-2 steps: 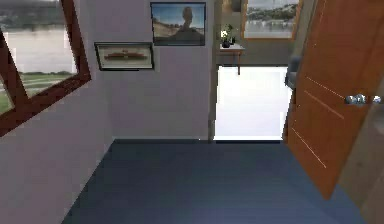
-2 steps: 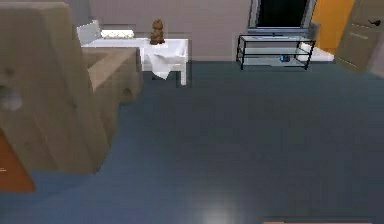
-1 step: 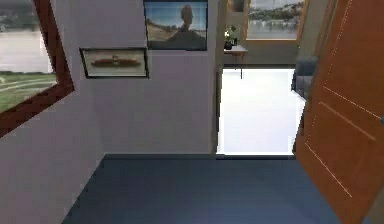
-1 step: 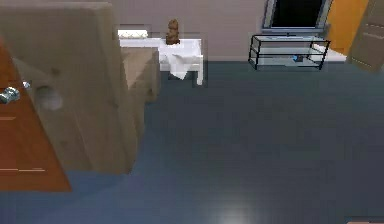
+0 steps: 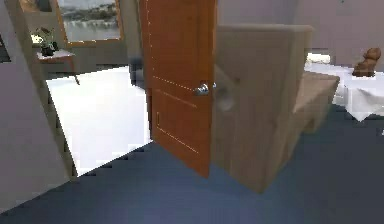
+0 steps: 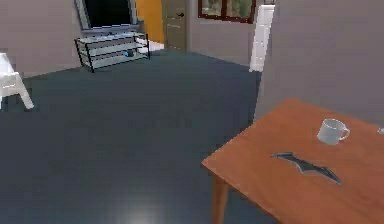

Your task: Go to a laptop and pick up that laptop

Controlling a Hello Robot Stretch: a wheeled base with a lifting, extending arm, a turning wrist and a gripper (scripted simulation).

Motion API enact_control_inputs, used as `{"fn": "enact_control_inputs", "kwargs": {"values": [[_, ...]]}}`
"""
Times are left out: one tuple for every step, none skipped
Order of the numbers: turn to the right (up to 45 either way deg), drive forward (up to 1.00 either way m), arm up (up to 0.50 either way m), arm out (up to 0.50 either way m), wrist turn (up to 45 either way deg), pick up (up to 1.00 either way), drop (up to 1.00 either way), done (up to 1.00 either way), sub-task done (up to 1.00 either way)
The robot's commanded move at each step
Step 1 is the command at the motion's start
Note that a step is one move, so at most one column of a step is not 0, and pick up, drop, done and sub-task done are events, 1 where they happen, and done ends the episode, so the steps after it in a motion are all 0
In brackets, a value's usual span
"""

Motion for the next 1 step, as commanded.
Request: {"fn": "enact_control_inputs", "kwargs": {"values": [[45.0, 0.00, 0.00, 0.00, 0.0, 0.00, 0.00, 0.00, 0.00]]}}
